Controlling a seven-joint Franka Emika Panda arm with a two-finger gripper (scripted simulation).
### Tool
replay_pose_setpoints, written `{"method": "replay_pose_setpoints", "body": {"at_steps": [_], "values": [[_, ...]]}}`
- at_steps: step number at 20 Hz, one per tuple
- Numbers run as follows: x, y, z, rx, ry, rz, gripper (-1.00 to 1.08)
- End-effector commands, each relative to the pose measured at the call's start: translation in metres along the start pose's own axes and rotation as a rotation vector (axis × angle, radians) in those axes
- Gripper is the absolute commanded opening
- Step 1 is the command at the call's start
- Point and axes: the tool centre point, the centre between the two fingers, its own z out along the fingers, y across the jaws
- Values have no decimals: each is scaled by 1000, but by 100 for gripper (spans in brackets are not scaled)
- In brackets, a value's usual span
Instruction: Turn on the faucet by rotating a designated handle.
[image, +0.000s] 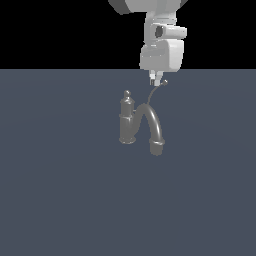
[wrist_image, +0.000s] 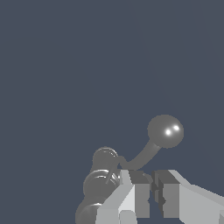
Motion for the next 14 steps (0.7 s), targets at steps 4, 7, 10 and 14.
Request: {"method": "replay_pose_setpoints", "body": {"at_steps": [4,7,10,14], "values": [[3,-8,0,1,0,4,-100],[5,-16,0,0,1,8,-100],[8,-24,0,0,2,12,-100],[11,-34,1,0,3,17,-100]]}}
